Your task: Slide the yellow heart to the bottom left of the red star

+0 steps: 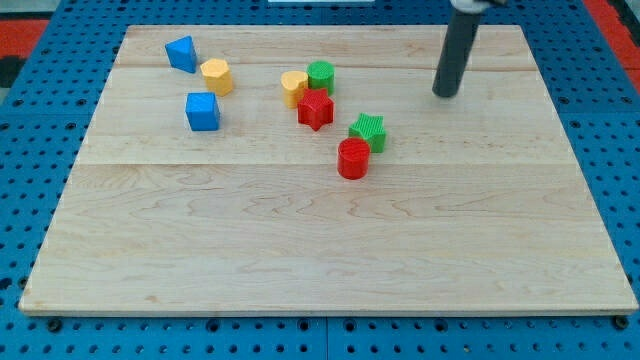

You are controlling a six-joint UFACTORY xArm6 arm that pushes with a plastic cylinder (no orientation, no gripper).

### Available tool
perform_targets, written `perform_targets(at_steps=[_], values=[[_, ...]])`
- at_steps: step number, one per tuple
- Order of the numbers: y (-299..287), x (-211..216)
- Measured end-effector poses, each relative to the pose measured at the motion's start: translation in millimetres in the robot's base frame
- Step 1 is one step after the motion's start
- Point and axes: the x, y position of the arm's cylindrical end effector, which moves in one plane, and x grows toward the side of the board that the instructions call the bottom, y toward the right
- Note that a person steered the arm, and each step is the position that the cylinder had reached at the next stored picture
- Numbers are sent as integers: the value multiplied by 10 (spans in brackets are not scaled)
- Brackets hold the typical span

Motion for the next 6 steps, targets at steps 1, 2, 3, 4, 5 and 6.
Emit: perform_targets(at_steps=[1, 2, 3, 4, 5, 6], values=[[-771, -436], [-1597, -533], [-1949, 0], [-2081, 608], [-2780, 492], [-3307, 187]])
